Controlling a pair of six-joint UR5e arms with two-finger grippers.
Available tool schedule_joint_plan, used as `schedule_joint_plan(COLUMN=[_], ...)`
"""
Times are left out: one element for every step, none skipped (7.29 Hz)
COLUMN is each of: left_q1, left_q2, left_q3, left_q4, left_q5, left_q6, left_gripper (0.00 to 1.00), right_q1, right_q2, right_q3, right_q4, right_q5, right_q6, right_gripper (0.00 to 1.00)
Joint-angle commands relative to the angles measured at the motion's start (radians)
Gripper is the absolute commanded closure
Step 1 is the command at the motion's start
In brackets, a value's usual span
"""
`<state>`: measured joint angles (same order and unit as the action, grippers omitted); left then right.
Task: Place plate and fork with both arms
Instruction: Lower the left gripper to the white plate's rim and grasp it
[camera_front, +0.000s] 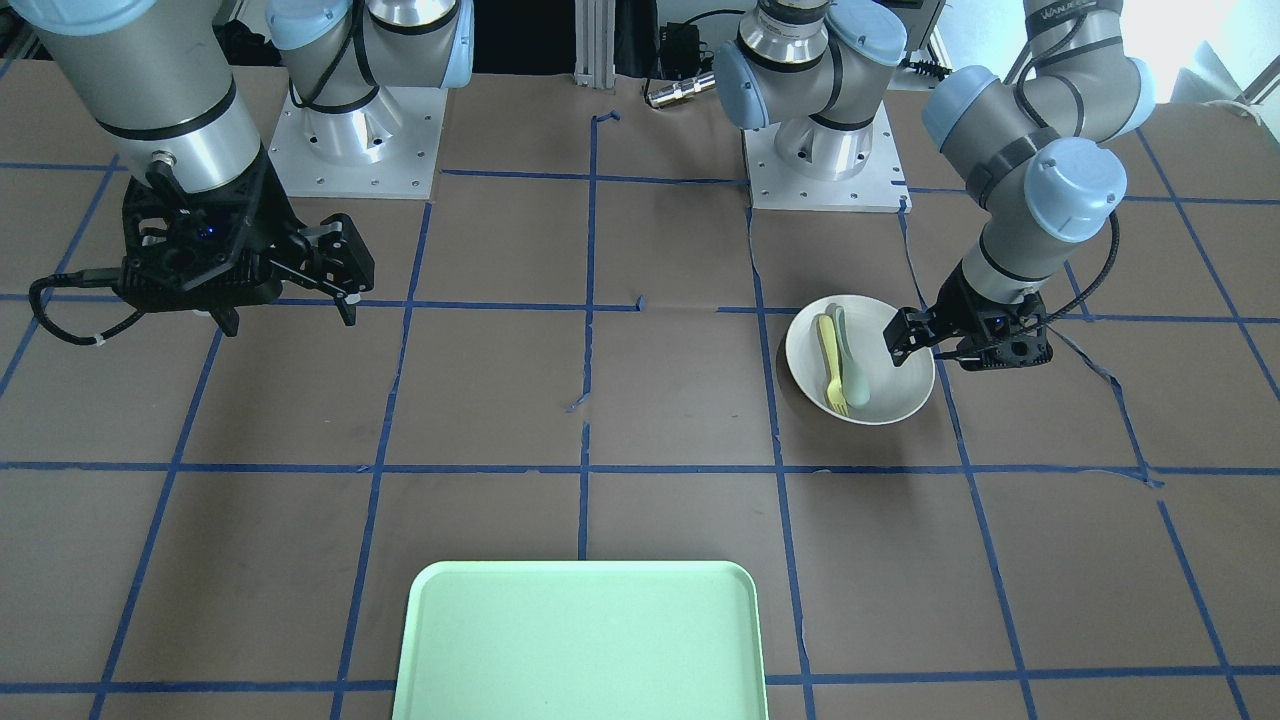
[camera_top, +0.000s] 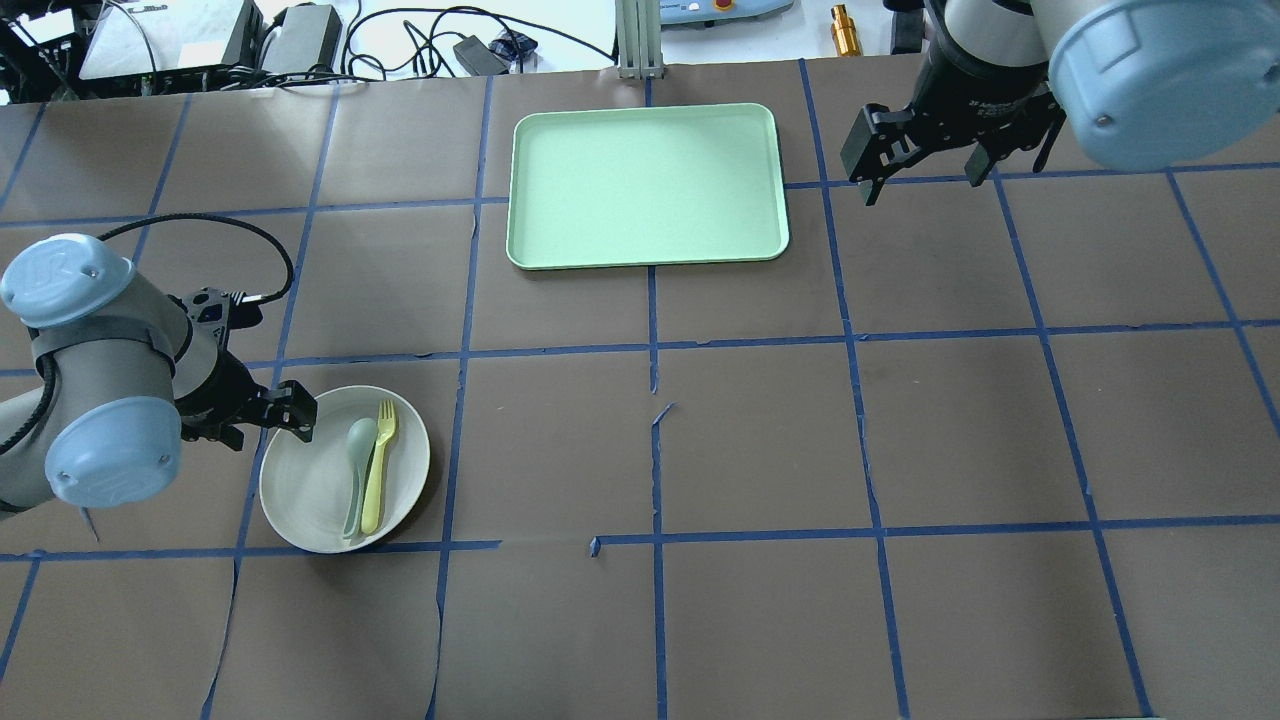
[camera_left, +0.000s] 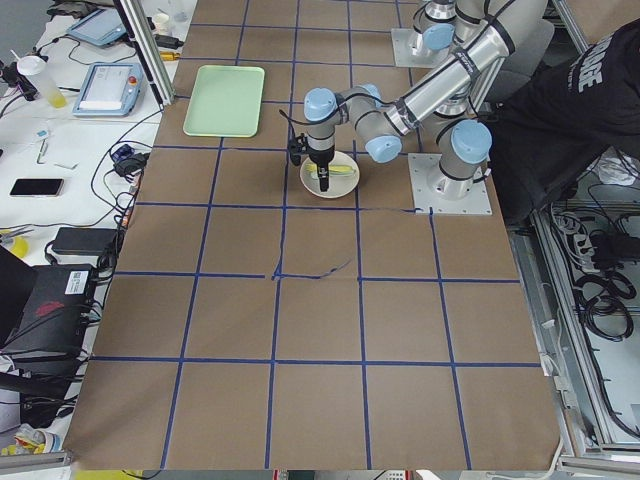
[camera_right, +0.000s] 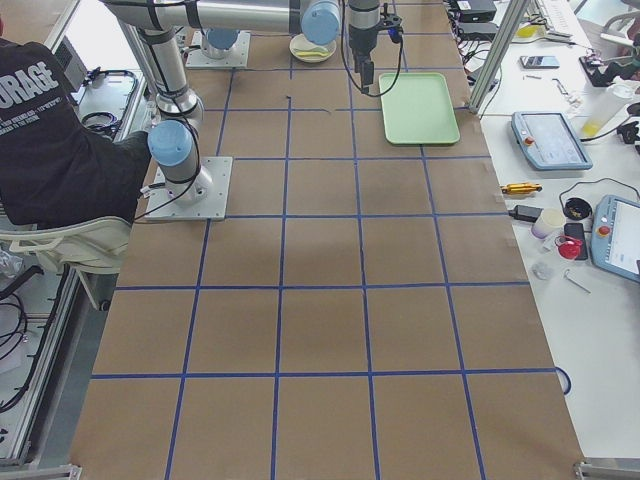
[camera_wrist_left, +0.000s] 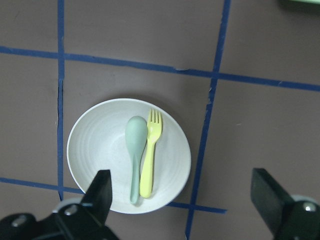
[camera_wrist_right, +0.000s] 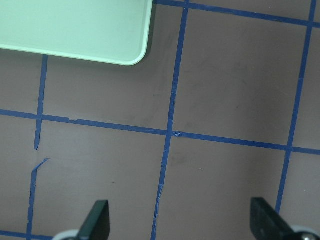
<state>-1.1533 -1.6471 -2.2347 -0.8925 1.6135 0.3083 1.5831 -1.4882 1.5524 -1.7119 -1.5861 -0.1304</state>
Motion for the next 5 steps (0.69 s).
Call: schedule_joint_plan(left_q1=[0.023, 0.032, 0.032, 0.032, 0.034], left_q2=[-0.026, -0.036, -0.045, -0.054, -0.059], left_q3=[-0.02, -0.022, -0.022, -0.023, -0.022], left_q4=[0.015, 0.017, 0.017, 0.017, 0.017], left_q5=[0.014, 0.016, 0.017, 0.029, 0.046], left_q6=[0.012, 0.012, 0.012, 0.012, 0.011], left_gripper=[0.33, 0.36, 0.42, 0.44, 0.5], right_q1=[0.0, 0.0, 0.0, 0.0, 0.0], right_q2=[0.0, 0.0, 0.0, 0.0, 0.0], right_q3=[0.0, 0.0, -0.002, -0.002, 0.0], right_q4=[0.0, 0.0, 0.0, 0.0, 0.0], right_q5=[0.0, 0.0, 0.0, 0.0, 0.0], right_q6=[0.0, 0.0, 0.0, 0.0, 0.0], right_gripper=[0.0, 0.0, 0.0, 0.0, 0.0])
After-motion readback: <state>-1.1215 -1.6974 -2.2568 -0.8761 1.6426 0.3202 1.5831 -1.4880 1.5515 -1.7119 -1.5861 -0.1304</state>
